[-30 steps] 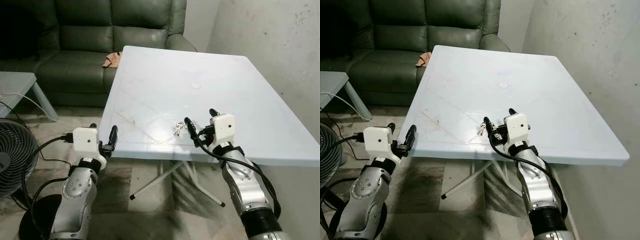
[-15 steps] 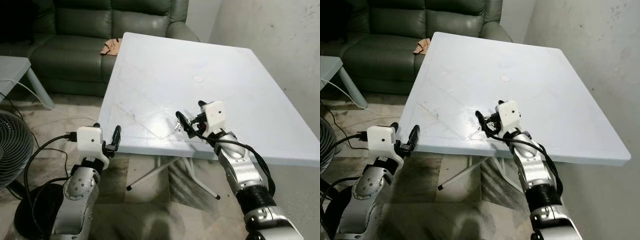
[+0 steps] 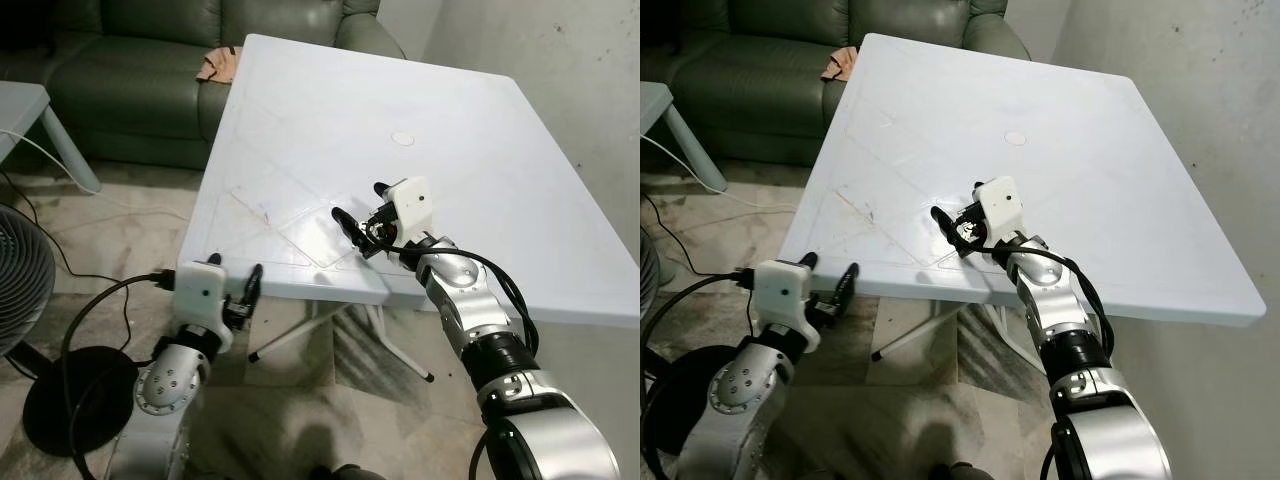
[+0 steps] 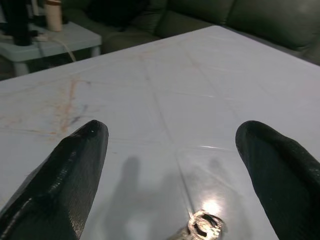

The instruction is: Hang keys on a hook

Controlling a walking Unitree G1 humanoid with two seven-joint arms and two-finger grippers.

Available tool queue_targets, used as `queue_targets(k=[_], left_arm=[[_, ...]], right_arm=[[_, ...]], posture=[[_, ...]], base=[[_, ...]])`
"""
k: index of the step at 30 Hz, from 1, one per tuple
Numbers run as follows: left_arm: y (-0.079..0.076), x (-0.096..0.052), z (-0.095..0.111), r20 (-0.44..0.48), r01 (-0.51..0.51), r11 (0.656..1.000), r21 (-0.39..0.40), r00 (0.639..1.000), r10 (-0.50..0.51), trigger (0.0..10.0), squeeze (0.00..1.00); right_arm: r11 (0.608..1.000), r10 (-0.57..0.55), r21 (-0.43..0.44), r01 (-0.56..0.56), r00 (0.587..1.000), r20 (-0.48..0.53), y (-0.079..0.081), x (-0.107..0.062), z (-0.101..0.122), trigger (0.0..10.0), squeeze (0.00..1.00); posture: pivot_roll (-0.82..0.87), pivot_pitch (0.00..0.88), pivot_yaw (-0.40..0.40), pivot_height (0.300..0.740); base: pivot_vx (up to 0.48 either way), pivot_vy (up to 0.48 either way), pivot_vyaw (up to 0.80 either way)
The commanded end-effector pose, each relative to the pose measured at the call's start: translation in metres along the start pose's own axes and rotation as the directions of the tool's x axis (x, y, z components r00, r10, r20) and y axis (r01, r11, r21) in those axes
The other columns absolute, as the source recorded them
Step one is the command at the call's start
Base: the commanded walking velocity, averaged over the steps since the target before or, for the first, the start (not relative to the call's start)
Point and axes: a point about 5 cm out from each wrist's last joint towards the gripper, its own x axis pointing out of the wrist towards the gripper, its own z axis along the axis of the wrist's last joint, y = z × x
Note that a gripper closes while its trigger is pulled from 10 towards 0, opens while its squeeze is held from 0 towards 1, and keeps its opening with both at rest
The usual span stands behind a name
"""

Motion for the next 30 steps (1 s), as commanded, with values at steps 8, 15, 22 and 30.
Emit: queue_targets(k=[8,15,22,30], left_arm=[[-0.012,0.002,0.005,-0.008,0.079,0.997,0.009,0.997,-0.079,10.0,0.0],[-0.012,0.002,0.007,-0.015,0.101,0.995,0.008,0.995,-0.101,10.0,0.0],[-0.014,-0.002,0.008,-0.026,0.111,0.994,0.001,0.993,-0.111,10.0,0.0],[-0.015,-0.003,0.009,-0.032,0.11,0.994,-0.005,0.993,-0.11,10.0,0.0]], right_arm=[[0.998,0.066,0.024,-0.065,0.998,-0.004,0.002,0.005,-0.001,10.0,0.0],[0.996,0.081,0.052,-0.079,0.996,-0.038,0.004,0.009,-0.003,10.0,0.0],[0.996,-0.019,0.086,0.024,0.998,-0.066,-0.006,0.013,-0.004,10.0,0.0],[0.99,-0.092,0.105,0.098,0.994,-0.058,-0.012,0.016,0.0,10.0,0.0]], posture=[[0.0,0.198,-0.138,0.724],[0.0,0.218,-0.131,0.724],[0.01,0.23,-0.127,0.724],[0.01,0.238,-0.129,0.724]], base=[[0.0,0.0,0.0],[0.0,0.0,0.0],[0.0,0.0,0.0],[0.0,0.0,0.0]])
